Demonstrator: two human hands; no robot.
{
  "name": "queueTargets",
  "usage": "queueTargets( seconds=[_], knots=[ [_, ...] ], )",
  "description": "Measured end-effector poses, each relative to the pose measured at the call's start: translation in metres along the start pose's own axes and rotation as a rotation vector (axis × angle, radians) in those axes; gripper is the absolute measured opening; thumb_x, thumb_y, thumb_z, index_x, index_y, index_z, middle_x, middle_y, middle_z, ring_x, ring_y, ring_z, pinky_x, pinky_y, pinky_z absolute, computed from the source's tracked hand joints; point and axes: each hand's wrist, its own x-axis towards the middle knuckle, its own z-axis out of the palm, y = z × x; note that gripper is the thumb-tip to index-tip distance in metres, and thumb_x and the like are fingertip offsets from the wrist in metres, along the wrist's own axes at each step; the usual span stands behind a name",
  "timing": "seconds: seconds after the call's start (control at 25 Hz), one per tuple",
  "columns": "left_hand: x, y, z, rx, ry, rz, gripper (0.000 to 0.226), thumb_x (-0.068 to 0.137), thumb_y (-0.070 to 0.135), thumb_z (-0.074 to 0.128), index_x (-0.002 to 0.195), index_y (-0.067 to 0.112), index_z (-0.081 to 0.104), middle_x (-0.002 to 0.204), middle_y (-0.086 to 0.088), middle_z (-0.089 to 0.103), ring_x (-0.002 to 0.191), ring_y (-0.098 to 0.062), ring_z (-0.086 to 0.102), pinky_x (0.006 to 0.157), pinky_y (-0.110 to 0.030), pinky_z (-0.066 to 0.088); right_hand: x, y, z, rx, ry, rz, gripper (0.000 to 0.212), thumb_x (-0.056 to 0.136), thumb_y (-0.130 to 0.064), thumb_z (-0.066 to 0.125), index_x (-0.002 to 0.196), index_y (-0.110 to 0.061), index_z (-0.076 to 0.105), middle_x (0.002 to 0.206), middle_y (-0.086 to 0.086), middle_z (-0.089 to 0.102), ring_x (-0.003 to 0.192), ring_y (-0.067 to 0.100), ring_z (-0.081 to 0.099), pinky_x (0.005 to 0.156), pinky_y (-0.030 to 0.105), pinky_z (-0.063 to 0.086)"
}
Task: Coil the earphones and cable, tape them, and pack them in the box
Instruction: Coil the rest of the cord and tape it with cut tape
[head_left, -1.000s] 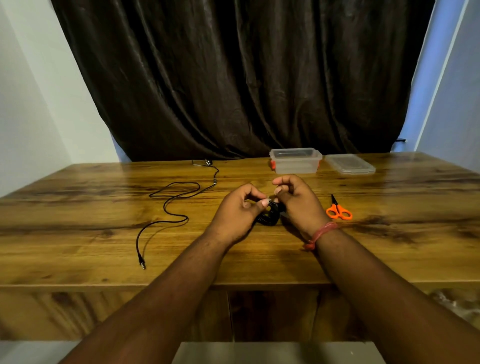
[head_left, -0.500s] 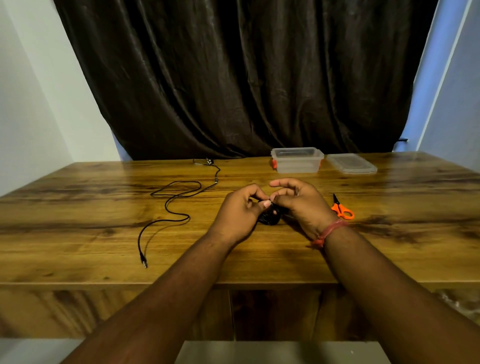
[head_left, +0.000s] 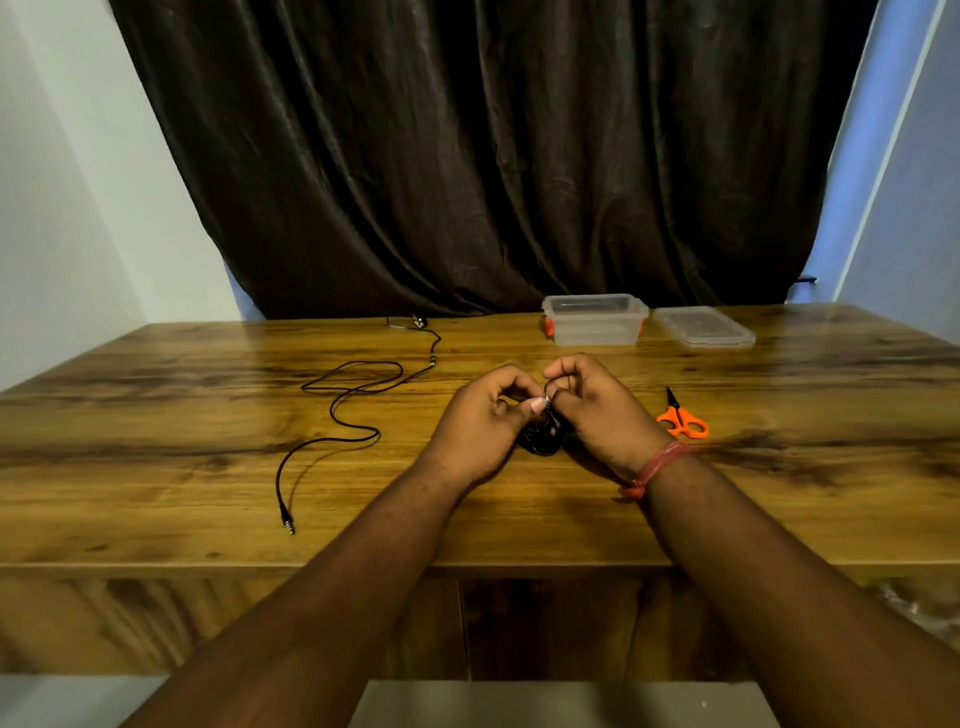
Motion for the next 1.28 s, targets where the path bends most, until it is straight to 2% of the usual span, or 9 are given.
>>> queueTargets(
  seconds=[0.12,0.28,0.4,0.56,0.68,0.8,0.88,1.08,1.28],
  knots=[
    [0.002,-0.002,0.001,-0.034,0.008,-0.011,0.014,0.092,0.009,0.063,0.085,0.021,0.064,0.070,0.012,0.062,0.050,-0.010,0.045,0.053,-0.021,0.039,0.001,0.003,-0.001,-0.083,0.011,-0.013,0.021,0.096,-0.014,0.052,0.102,-0.034,0.053,0.082,-0.007,0.060,0.077,0.013,0.056,0.078,0.042,0.049],
    [0.003,-0.005,0.001,0.009,0.027,-0.017,0.016,0.091,0.012,0.065,0.082,0.025,0.063,0.084,0.000,0.065,0.053,-0.002,0.046,0.057,-0.024,0.039,-0.003,-0.002,0.001,-0.207,-0.020,-0.107,0.017,0.099,-0.012,0.050,0.109,-0.025,0.050,0.086,-0.007,0.056,0.077,0.006,0.052,0.076,0.031,0.047],
    [0.002,-0.006,-0.001,0.001,0.044,-0.046,0.012,0.091,0.014,0.065,0.082,0.021,0.062,0.084,-0.003,0.066,0.061,-0.008,0.050,0.062,-0.030,0.043,-0.005,-0.006,0.001,-0.293,-0.071,-0.155,0.013,0.102,-0.014,0.047,0.113,-0.020,0.049,0.088,-0.004,0.054,0.077,0.007,0.050,0.070,0.027,0.045],
    [0.004,-0.010,-0.002,-0.031,0.064,-0.095,0.012,0.088,0.018,0.069,0.079,0.022,0.062,0.076,-0.001,0.067,0.071,-0.014,0.061,0.070,-0.039,0.051,-0.005,-0.005,0.001,-0.238,-0.091,-0.132,0.024,0.100,-0.014,0.049,0.123,-0.021,0.051,0.095,-0.003,0.059,0.084,0.011,0.056,0.078,0.031,0.051],
    [0.006,-0.010,-0.003,-0.065,0.054,-0.120,0.012,0.084,0.018,0.071,0.077,0.025,0.064,0.085,-0.007,0.072,0.084,-0.022,0.069,0.082,-0.047,0.057,-0.006,-0.005,0.002,-0.269,-0.079,-0.161,0.036,0.095,-0.014,0.061,0.126,-0.026,0.048,0.097,-0.001,0.060,0.083,0.006,0.056,0.076,0.019,0.050],
    [0.004,-0.002,-0.004,-0.151,0.055,-0.179,0.011,0.085,0.006,0.071,0.084,0.012,0.063,0.077,-0.005,0.067,0.061,-0.005,0.062,0.055,-0.021,0.050,-0.004,-0.002,0.004,-0.265,-0.055,-0.213,0.044,0.091,-0.009,0.066,0.126,-0.029,0.046,0.096,0.001,0.058,0.081,0.007,0.055,0.076,0.020,0.051],
    [0.005,-0.001,-0.006,-0.178,0.054,-0.244,0.008,0.086,0.006,0.070,0.085,0.010,0.063,0.079,-0.010,0.068,0.051,-0.007,0.051,0.040,-0.019,0.035,-0.003,-0.002,0.005,-0.255,-0.033,-0.222,0.050,0.089,-0.004,0.067,0.128,-0.028,0.045,0.097,0.002,0.056,0.081,0.008,0.054,0.076,0.024,0.052],
    [0.008,-0.006,-0.006,-0.164,0.053,-0.301,0.012,0.091,0.009,0.065,0.081,0.015,0.063,0.086,-0.015,0.071,0.057,-0.014,0.048,0.041,-0.020,0.028,-0.004,-0.005,0.009,-0.258,0.042,-0.207,0.058,0.084,0.003,0.067,0.130,-0.025,0.045,0.093,0.001,0.054,0.074,0.004,0.051,0.070,0.022,0.049],
    [0.009,-0.006,-0.008,-0.147,0.045,-0.331,0.015,0.091,0.005,0.062,0.081,0.016,0.063,0.073,-0.001,0.065,0.051,-0.008,0.045,0.041,-0.021,0.029,-0.006,-0.009,0.017,-0.350,0.078,-0.248,0.060,0.081,0.007,0.064,0.130,-0.023,0.045,0.093,0.002,0.055,0.076,0.008,0.053,0.066,0.013,0.046]
  ],
)
